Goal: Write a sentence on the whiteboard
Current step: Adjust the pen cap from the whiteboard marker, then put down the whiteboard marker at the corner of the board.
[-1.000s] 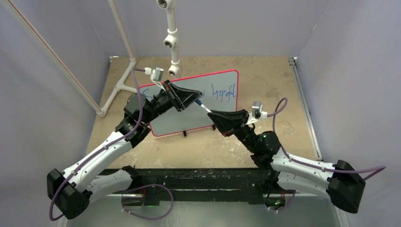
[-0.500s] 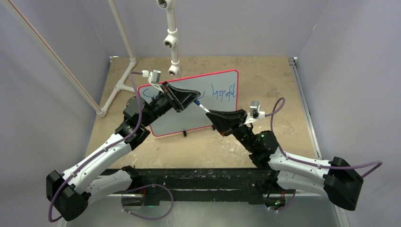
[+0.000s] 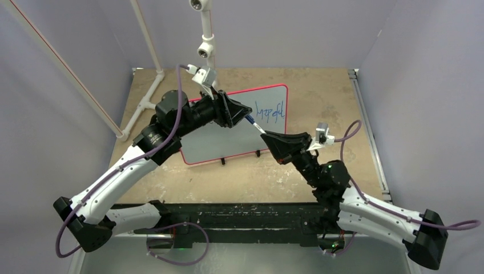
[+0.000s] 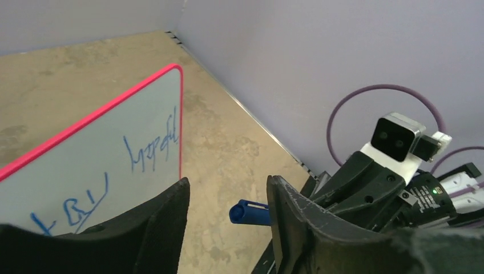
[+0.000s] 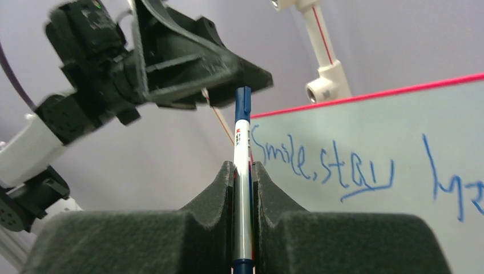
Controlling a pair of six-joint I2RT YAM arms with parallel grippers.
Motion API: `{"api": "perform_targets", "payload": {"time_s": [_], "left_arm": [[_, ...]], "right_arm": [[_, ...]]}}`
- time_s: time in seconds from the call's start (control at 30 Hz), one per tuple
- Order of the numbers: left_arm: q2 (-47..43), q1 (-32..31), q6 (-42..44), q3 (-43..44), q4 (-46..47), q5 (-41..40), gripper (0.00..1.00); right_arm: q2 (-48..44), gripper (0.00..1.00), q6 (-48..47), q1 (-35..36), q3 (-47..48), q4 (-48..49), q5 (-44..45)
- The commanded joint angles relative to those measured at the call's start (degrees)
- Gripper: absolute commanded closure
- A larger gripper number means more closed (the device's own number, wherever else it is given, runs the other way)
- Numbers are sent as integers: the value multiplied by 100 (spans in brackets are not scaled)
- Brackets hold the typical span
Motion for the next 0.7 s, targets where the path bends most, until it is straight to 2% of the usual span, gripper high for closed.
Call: {"api": "perform_targets", "payload": {"time_s": [0.0, 0.13, 0.2, 0.33, 0.5, 0.67], "left_arm": [[19, 32, 822, 796, -877, -636, 42], [219, 163, 1206, 1338, -1450, -923, 28], [281, 302, 1317, 1521, -1621, -1078, 23], [228, 696, 1408, 1526, -1697, -1226, 17], [121, 919, 1555, 1404, -1774, -1737, 14], [153, 1027, 1678, 1090, -1708, -2229, 11]], "right_arm": [[-433, 100, -125, -16, 114, -1737, 296], [-432, 100, -29, -16, 188, -3093, 129], [-317, 100, 169, -24, 121, -3474, 0], [162, 100, 262, -25, -81, -3507, -698], [903, 100, 468, -62, -206, -3549, -711], [1525, 100, 687, -430, -323, -3369, -711]]}}
